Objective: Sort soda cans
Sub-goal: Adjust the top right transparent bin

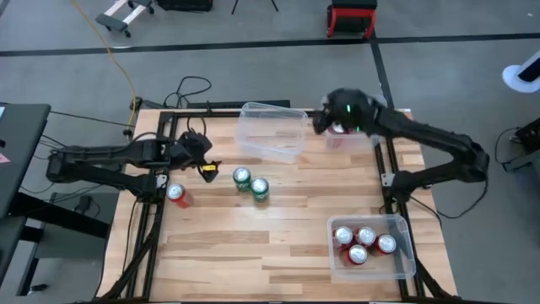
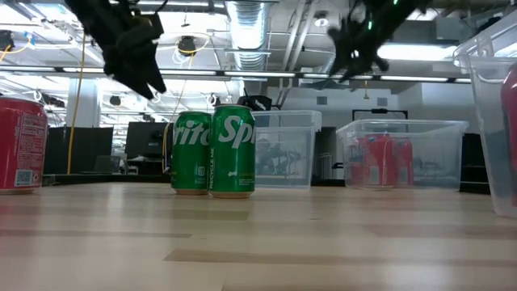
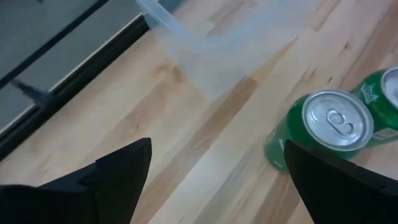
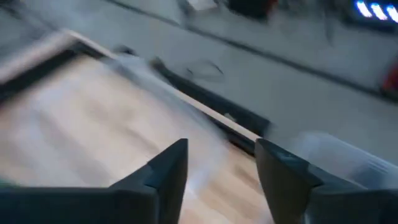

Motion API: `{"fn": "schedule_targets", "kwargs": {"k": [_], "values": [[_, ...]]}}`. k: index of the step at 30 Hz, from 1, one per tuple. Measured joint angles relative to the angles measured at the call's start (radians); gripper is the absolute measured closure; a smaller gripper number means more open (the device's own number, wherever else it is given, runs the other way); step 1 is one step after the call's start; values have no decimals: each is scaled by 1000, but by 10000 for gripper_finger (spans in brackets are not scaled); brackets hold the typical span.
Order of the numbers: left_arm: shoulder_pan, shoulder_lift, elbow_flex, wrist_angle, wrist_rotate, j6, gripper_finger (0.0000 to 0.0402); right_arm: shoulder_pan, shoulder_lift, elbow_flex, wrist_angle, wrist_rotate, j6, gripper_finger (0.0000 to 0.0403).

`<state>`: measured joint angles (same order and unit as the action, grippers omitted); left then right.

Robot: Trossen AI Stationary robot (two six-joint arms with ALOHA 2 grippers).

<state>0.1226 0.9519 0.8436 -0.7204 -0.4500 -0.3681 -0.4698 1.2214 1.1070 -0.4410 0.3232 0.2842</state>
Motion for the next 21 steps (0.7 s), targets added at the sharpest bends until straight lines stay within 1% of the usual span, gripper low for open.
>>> {"fn": "schedule_targets", "kwargs": {"k": [2, 4, 5, 6, 7, 8, 10, 14, 16, 21], "values": [[0, 0, -44, 61, -1, 38, 41, -95, 44, 22, -52, -82, 0, 216], [8, 0, -83, 109, -7, 86, 41, -165, 98, 44, -122, -248, -24, 235], [13, 0, -103, 136, -10, 110, 41, -184, 123, 53, -153, -339, -34, 244], [19, 0, -119, 155, -12, 128, 41, -194, 148, 61, -182, -407, -52, 252], [24, 0, -134, 164, -13, 141, 41, -196, 170, 68, -216, -442, -65, 258], [31, 0, -146, 176, -14, 153, 41, -196, 191, 78, -250, -447, -73, 262], [48, 0, -166, 206, -14, 178, 41, -190, 221, 104, -306, -408, -87, 264], [80, 0, -177, 197, -14, 202, 41, -175, 260, 195, -448, -241, -121, 250], [91, 0, -178, 181, -13, 204, 41, -163, 266, 229, -485, -186, -134, 236], [98, 0, -178, 178, -12, 202, 41, -127, 265, 260, -574, -170, -154, 187]]}}
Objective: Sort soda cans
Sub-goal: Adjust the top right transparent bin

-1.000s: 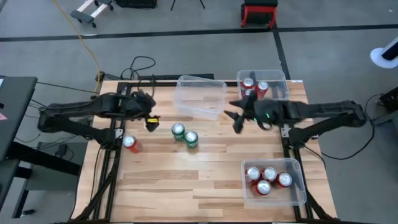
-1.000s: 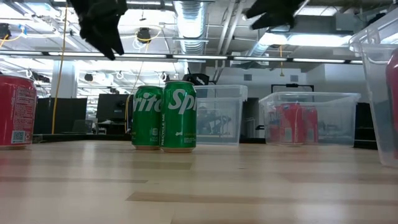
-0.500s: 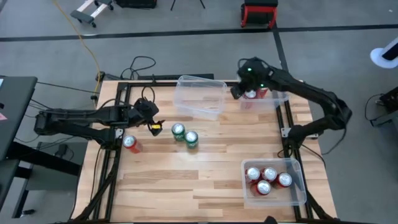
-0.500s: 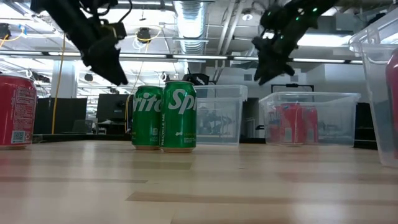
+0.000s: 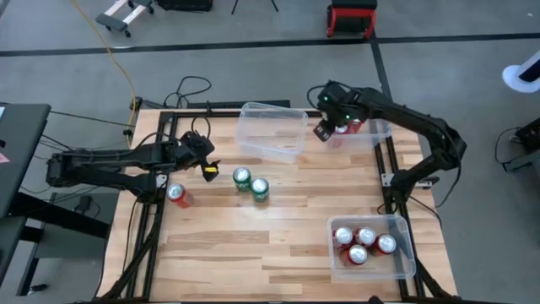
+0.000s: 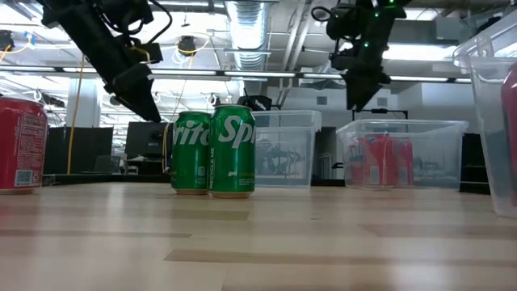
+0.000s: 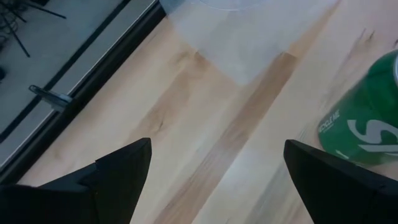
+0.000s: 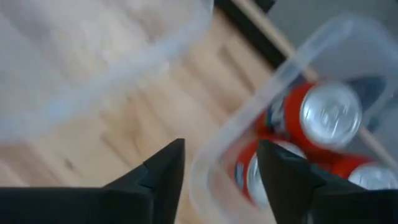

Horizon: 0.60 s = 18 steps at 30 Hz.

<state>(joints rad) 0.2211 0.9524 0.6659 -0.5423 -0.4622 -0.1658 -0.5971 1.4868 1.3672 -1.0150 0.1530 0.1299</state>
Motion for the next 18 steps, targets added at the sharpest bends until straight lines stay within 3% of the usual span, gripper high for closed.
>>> {"fn": "schedule_targets", "kwargs": {"k": [7, 18], "values": [[-4, 0, 0, -12, 4, -27, 41, 36, 10, -15, -101, 1, 21, 131], [-93, 0, 0, -36, 4, -158, 41, -29, 148, -14, -81, -22, -35, 150]]}}
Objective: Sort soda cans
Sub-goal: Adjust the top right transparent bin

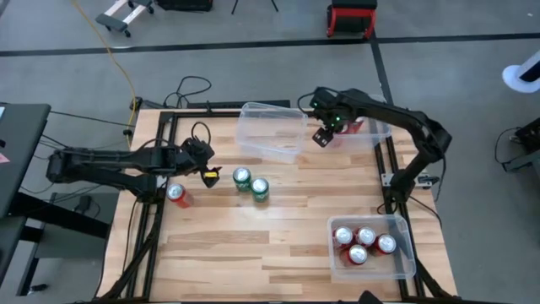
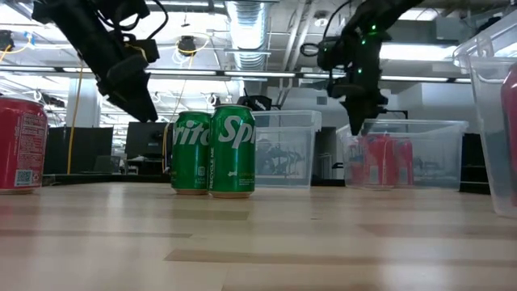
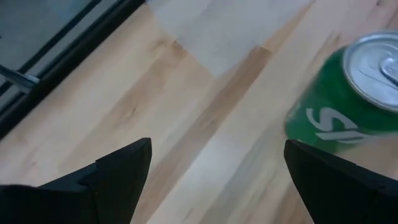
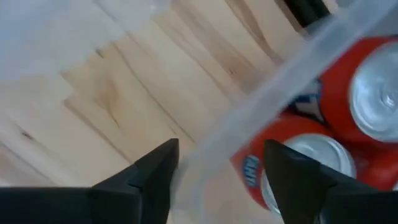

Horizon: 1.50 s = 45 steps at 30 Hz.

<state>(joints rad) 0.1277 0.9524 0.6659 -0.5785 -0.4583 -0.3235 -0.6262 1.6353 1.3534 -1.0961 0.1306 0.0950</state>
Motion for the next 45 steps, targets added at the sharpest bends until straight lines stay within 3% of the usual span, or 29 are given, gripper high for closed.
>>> {"fn": "schedule_targets", "kwargs": {"k": [3, 9, 17, 29, 41, 45], "values": [[-23, 0, 0, -17, 0, -24, 41, 6, 36, -1, -8, -10, -17, 188], [-44, 0, 0, -51, -1, -63, 41, 87, 66, 1, -10, -36, 0, 338], [-45, 0, 0, -56, -2, -72, 41, 220, 62, 0, -31, -53, 190, 337], [-45, 0, 0, -61, -2, -43, 41, 434, 73, 29, -22, -110, 338, 337], [-57, 0, 0, -59, -1, -63, 41, 460, 116, 91, 64, -137, 314, 337], [-52, -9, 1, -18, -2, 22, 41, 468, 183, 154, 49, -142, 270, 336]]}}
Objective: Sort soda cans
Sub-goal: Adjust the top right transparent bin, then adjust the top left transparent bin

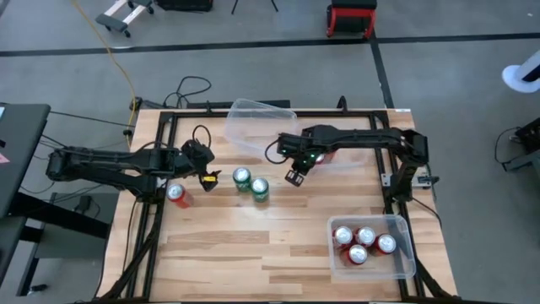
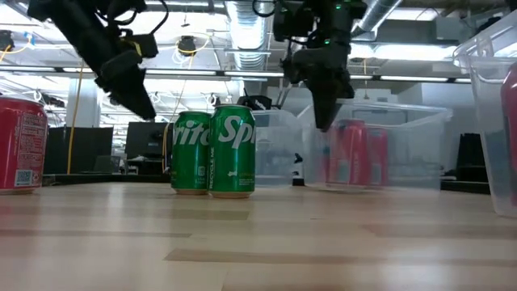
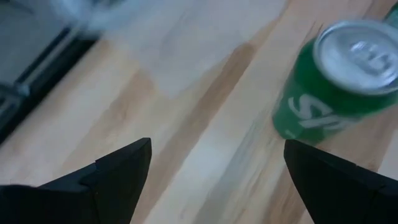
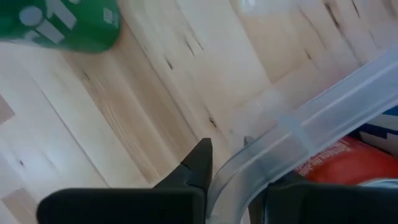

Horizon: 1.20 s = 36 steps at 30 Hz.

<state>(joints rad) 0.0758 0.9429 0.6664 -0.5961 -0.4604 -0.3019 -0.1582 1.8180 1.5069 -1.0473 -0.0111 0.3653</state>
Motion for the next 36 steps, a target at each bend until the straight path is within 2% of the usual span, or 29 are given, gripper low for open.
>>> {"fn": "schedule_targets", "kwargs": {"k": [4, 9, 16, 21, 23, 29, 31, 36], "values": [[12, -8, 39, 35, 4, 103, 41, 2, 55, 59, -3, -3, -18, 321], [26, -8, 116, 40, 3, 284, 41, 3, 75, 93, 0, -39, -38, 273], [118, -7, 139, 141, 20, 590, 41, 3, -9, 95, -14, -34, -66, 199], [251, 21, 140, 195, 189, 724, 41, 2, -102, 95, -2, -24, -74, 155], [310, 48, 141, 213, 257, 769, 41, 0, -145, 95, 2, -21, -63, 146], [461, 168, 160, 184, 338, 838, 49, 12, -261, 95, -2, -9, -41, 143], [487, 209, 169, 181, 375, 862, 55, 22, -290, 96, -2, -2, -41, 143], [520, 298, 194, 206, 383, 943, 67, 41, -329, 96, -4, 25, -41, 143]]}}
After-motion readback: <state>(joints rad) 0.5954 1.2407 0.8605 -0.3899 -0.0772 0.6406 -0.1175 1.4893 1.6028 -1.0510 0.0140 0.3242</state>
